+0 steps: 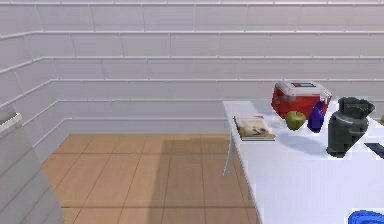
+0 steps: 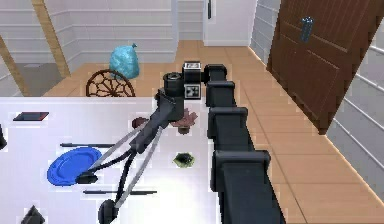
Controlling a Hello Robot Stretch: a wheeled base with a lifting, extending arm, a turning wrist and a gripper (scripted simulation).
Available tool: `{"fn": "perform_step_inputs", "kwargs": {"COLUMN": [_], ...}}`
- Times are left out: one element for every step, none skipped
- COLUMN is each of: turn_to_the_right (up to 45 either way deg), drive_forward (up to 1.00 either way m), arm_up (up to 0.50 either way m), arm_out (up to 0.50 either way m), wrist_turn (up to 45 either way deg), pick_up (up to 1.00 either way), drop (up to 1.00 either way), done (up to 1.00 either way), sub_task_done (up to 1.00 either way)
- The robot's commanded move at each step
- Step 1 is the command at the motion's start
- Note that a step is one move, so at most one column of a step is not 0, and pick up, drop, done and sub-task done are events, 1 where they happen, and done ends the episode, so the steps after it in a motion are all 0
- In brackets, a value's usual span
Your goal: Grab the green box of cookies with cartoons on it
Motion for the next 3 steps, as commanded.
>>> {"fn": "perform_step_inputs", "kwargs": {"turn_to_the_right": [0.0,0.0,0.0], "drive_forward": [0.0,0.0,0.0], "arm_up": [0.0,0.0,0.0], "arm_out": [0.0,0.0,0.0], "wrist_turn": [45.0,45.0,45.0], "pick_up": [0.0,0.0,0.0], "drop": [0.0,0.0,0.0], "done": [0.0,0.0,0.0], "sub_task_done": [0.0,0.0,0.0]}}
